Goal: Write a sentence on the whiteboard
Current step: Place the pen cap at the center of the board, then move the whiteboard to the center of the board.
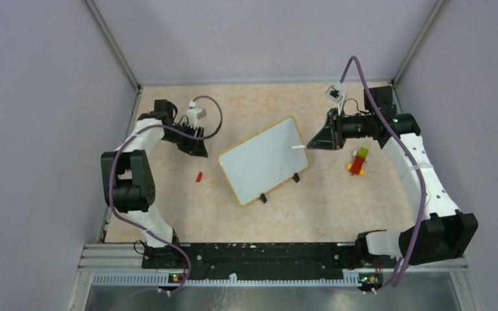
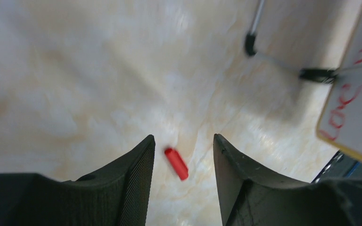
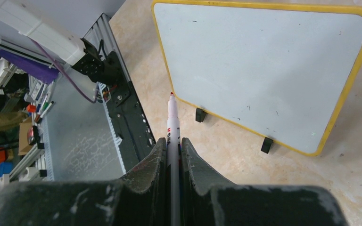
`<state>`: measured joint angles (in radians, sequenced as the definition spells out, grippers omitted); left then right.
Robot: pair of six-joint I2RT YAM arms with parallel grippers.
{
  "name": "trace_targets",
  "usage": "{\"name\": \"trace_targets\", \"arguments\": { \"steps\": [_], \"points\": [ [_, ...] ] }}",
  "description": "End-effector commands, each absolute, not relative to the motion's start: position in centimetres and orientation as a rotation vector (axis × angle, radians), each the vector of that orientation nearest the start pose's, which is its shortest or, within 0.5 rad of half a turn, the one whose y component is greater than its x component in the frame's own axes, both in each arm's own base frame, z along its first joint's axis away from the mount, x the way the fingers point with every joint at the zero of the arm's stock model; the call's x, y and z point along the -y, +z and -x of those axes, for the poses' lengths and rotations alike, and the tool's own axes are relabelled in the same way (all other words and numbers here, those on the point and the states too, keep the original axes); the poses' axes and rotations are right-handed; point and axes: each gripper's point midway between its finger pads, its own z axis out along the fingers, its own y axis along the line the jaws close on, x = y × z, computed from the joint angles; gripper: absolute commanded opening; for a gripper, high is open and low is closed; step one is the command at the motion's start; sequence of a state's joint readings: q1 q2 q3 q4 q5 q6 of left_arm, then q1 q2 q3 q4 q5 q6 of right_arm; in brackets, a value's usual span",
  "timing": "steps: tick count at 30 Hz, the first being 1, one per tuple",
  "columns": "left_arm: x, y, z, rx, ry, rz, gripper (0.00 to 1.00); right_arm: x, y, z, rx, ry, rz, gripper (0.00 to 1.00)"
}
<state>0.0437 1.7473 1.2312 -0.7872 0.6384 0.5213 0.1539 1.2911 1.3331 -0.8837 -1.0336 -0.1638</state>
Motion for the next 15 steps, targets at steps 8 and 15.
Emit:
{"name": "trace_targets", "arguments": {
  "steps": [8,15],
  "points": [
    [19.7,11.8,-40.4,-2.182,-1.267,-0.824,0.65,-18.5,29.9,-24.1,-1.979,1.169,0.860,0.00],
    [24.7,7.4,-38.5,-2.224,-1.399,-0.923,0.72,-17.8,28.9,-23.1,-2.001,1.114,0.916,0.00]
  ]
}}
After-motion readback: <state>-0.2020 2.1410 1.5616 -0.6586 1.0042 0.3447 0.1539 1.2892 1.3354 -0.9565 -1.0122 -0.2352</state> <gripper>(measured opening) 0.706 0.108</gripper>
